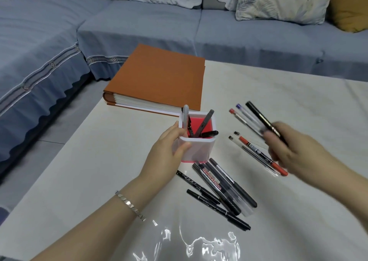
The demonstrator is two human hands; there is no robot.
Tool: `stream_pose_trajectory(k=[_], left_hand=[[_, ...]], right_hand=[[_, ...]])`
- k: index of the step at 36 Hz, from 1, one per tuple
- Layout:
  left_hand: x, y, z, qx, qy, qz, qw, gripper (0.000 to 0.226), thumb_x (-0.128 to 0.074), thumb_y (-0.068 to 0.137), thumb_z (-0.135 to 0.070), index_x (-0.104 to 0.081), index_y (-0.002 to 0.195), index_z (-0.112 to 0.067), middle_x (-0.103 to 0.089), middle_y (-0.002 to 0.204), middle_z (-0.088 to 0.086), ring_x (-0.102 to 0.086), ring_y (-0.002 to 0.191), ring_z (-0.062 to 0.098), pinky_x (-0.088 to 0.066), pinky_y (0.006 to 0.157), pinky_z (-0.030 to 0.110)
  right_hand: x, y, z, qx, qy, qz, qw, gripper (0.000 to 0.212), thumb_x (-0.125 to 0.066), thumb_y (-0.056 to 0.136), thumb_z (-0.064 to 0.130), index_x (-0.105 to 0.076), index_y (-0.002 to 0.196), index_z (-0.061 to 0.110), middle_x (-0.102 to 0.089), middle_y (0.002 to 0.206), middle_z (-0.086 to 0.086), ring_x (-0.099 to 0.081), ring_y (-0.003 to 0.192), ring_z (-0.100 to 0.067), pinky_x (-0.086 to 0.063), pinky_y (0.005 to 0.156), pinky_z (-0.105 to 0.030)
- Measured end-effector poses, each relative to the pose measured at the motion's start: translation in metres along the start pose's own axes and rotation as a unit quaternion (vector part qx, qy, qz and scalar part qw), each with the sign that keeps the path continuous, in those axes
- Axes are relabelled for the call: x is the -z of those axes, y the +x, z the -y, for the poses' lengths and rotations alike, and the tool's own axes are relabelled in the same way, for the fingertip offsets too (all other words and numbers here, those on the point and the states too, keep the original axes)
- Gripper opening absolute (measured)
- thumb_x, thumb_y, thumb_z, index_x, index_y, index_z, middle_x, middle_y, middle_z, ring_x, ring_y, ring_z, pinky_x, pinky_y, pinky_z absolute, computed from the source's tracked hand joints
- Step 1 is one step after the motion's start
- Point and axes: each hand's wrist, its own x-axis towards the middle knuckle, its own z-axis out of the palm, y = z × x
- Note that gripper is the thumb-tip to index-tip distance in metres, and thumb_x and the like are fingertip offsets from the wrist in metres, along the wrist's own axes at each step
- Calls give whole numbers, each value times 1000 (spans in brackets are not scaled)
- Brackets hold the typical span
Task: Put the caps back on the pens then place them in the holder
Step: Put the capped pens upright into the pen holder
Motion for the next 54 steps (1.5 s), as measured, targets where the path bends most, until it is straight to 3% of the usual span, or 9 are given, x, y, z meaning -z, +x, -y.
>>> stream_pose_trajectory(k=[5, 10, 15, 25, 31, 35, 40, 46, 54], left_hand=[[-1, 1, 4, 16, 10, 7, 1000, 14, -53, 89, -21, -51, 93, -34, -52, 132, -2, -43, 128, 14, -42, 102, 37], [0, 0, 1, 1, 2, -2, 1000, 27, -54, 89, -18, -46, 82, -42, -56, 124, -4, -44, 127, 14, -39, 102, 32], [0, 0, 3, 6, 8, 5, 1000, 9, -55, 88, -16, -55, 92, -24, -57, 113, -7, -50, 112, 10, -40, 89, 18], [-2, 1, 5, -5, 12, -5, 1000, 8, -56, 87, -14, -56, 94, -19, -58, 108, -7, -52, 103, 6, -34, 78, 1], [-3, 1, 7, -4, 17, -9, 1000, 9, -56, 87, -16, -56, 95, -21, -58, 109, -9, -51, 98, 2, -36, 76, 3], [-2, 1, 5, -6, 21, -7, 1000, 11, -56, 87, -18, -52, 90, -28, -59, 105, -8, -50, 98, -4, -35, 76, 1], [-2, -1, 3, 19, 16, -1, 1000, 14, -54, 89, -20, -49, 90, -34, -57, 117, -8, -47, 120, 9, -41, 92, 23], [-2, -1, 1, 36, 29, 1, 999, 13, -54, 89, -22, -49, 92, -34, -52, 132, -1, -42, 128, 13, -39, 103, 35], [-1, -2, -2, 57, 32, 6, 998, 13, -54, 89, -24, -49, 94, -35, -50, 133, -5, -43, 127, 11, -41, 99, 32]], right_hand=[[29, 14, 55, 90, -113, 20, 989, 46, -17, 81, 59, -51, 74, 29, -57, 57, 3, -50, 56, -6, -43, 60, -30], [4, 52, 80, 162, -342, 32, 925, 35, -34, 92, 47, -64, 99, 30, -61, 82, 0, -56, 79, -24, -36, 55, -28], [-30, 78, 95, 206, -460, 78, 860, 32, -41, 93, 39, -61, 102, 17, -35, 72, -2, -39, 56, -19, -20, 46, -25], [-62, 68, 62, 283, -124, -101, 946, 24, -52, 85, 19, -66, 77, 1, -65, 82, -13, -60, 79, -33, -52, 63, -42], [-85, 64, 49, 300, -149, -70, 940, 46, -32, 89, 25, -49, 128, 6, -56, 130, -9, -37, 132, -31, -35, 101, -42], [-67, 61, 50, 265, -19, -37, 963, 51, -34, 93, 28, -24, 142, 18, -23, 152, 3, -7, 139, -6, -11, 114, -30], [-56, 33, 28, 140, 63, -142, 978, 29, -52, 89, 26, -54, 117, 18, -52, 109, 12, -48, 106, -5, -40, 96, -27], [-75, -9, -12, -107, -141, 220, 959, 61, -67, 67, 58, -47, 112, 21, -53, 100, 3, -54, 90, -16, -47, 79, -30], [-91, -9, -21, -98, -167, 216, 957, 43, -65, 71, 47, -42, 93, 18, -49, 96, -2, -50, 83, -20, -41, 65, -28]])
